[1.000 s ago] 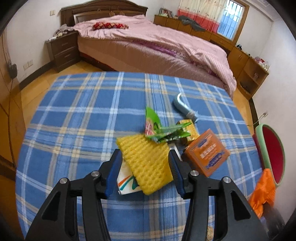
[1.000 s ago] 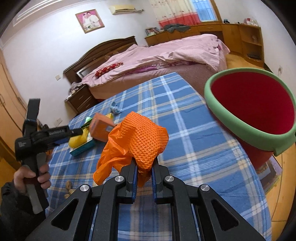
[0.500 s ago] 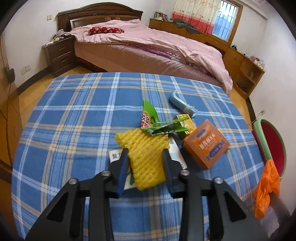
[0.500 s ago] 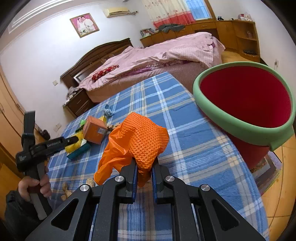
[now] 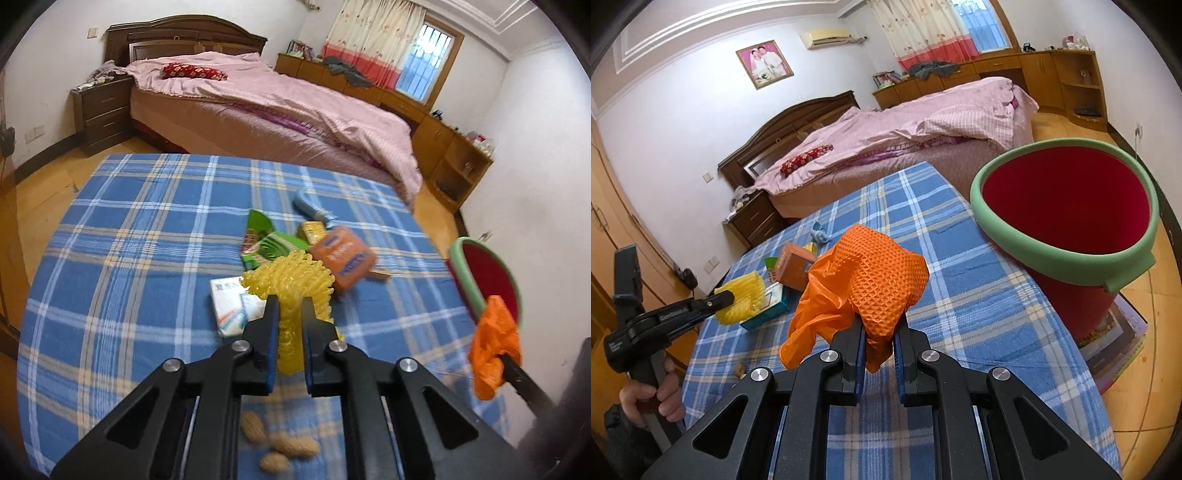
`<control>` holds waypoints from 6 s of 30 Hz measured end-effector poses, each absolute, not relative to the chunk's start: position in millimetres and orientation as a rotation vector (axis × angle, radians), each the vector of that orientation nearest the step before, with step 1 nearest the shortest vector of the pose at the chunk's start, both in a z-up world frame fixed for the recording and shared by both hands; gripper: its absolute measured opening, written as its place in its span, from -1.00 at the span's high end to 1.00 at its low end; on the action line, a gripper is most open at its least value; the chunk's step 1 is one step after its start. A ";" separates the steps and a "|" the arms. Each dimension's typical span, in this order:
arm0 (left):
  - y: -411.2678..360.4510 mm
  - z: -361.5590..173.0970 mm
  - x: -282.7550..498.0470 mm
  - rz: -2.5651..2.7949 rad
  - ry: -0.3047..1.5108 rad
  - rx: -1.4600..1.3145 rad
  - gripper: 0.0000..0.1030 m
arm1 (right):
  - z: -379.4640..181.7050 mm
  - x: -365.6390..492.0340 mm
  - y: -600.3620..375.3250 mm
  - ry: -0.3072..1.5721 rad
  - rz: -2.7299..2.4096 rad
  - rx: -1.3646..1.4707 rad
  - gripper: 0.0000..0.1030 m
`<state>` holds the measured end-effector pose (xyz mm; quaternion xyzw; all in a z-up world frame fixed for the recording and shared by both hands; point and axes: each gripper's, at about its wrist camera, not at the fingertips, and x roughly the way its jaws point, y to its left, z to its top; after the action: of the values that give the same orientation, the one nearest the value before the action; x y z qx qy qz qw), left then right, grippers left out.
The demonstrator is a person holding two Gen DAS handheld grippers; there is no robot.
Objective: Collect trash
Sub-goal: 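Carry both items over the red bucket and open both tools to drop them, then move both open tools back over the remaining trash on the bed, then grasp the white medicine box with the left tool and lift it, then grasp the orange printed box with the right tool while the left tool holds the white box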
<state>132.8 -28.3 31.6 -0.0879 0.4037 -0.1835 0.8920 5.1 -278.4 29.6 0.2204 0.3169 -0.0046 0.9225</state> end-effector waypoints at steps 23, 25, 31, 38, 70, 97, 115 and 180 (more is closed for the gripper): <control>-136.0 90.6 85.5 -0.652 0.752 -0.072 0.81 | 66.1 -38.8 -345.9 0.531 -0.222 0.477 0.75; -152.6 90.0 89.5 -0.671 0.755 -0.058 0.81 | 66.3 -38.3 -359.0 0.526 -0.254 0.479 0.75; -208.1 83.3 102.6 -0.724 0.766 -0.009 0.81 | 59.7 -31.9 -395.2 0.537 -0.325 0.488 0.75; -275.6 68.2 111.6 -0.801 0.771 0.058 0.81 | 40.3 -20.9 -432.5 0.564 -0.368 0.504 0.73; -328.2 45.4 119.3 -0.751 0.853 0.152 0.40 | 29.6 -22.9 -460.0 0.539 -0.310 0.509 0.01; -91.1 49.5 145.3 -0.370 0.841 0.035 0.29 | 32.1 -10.0 -334.0 0.659 -0.165 0.535 -0.05; -13.9 -11.8 221.9 -0.144 0.998 -0.002 0.29 | 7.9 10.1 -301.9 0.753 -0.163 0.508 -0.05; 12.0 -1.5 213.7 -0.102 0.900 -0.127 -0.01 | 29.4 104.6 -205.6 0.778 0.075 0.278 -0.31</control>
<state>213.7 12.0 -1.5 -0.0611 0.4345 -0.0491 0.8973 104.6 -205.6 29.4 0.1349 0.3777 0.0364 0.9153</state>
